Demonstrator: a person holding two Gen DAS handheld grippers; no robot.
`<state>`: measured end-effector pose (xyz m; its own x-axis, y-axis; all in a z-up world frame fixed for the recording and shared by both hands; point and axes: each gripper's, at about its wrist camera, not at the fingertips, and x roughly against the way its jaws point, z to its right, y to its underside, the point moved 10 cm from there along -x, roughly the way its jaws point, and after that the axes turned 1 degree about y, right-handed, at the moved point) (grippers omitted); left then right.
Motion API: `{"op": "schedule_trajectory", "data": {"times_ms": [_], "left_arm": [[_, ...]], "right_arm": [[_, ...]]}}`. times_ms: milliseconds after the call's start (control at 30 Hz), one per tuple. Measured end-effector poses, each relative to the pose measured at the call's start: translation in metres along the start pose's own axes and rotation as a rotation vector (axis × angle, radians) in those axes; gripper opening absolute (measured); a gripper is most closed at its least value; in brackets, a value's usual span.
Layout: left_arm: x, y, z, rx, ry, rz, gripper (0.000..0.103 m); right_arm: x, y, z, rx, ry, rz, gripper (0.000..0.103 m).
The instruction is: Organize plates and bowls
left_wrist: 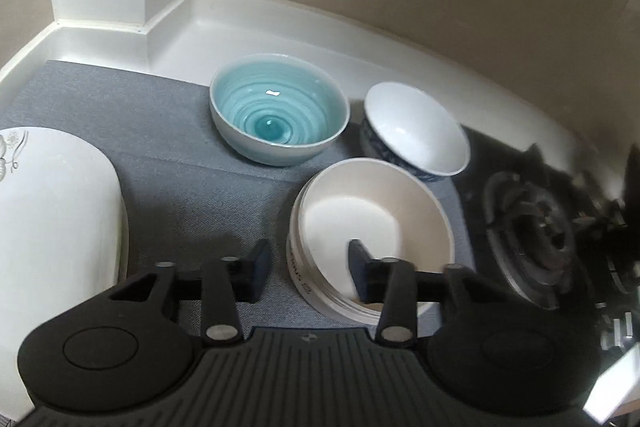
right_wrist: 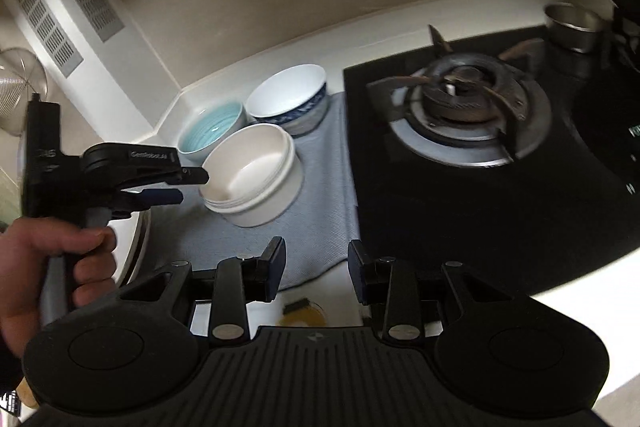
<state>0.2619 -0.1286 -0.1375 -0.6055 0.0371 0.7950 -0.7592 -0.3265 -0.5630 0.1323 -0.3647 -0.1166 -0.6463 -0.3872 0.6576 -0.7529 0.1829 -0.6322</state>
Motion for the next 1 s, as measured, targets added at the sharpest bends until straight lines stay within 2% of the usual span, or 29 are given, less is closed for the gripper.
{"op": "schedule_trajectory", "data": {"times_ms": [33,300,533,633,700,800,967,1000], "left_arm": [[-0.002,0.002,0.001,-0.005,-0.006,-0.004,0.014],[0.028,0.034,0.007,-0.039,-0.037,-0.042,0.012],[0.063,0.089,0.005,-0.045,-0.053,-0.136,0.013],[0.076,0.103,0.005,-0.057,-0.059,-0.152,0.015],[0.084,0.102,0.005,-0.054,-0.064,-0.129,0.016],[0.098,0.089,0.001,-0.032,-0.08,-0.067,0.023],[0.106,0.047,-0.007,-0.031,-0.103,0.019,0.023],[0.104,0.038,-0.009,-0.027,-0.103,0.029,0.023]], "right_arm": [[0.003,0.002,0.005,-0.001,-0.005,0.003,0.037],[0.003,0.002,0.026,-0.016,-0.068,-0.003,0.037],[-0.014,-0.004,0.012,0.016,-0.147,-0.033,0.037],[-0.025,-0.005,0.003,0.041,-0.172,-0.065,0.037],[-0.034,-0.006,-0.002,0.063,-0.175,-0.083,0.037],[-0.051,-0.005,-0.009,0.082,-0.171,-0.126,0.037],[-0.069,0.002,-0.017,0.103,-0.157,-0.184,0.037],[-0.07,0.004,-0.018,0.104,-0.156,-0.192,0.032]]}}
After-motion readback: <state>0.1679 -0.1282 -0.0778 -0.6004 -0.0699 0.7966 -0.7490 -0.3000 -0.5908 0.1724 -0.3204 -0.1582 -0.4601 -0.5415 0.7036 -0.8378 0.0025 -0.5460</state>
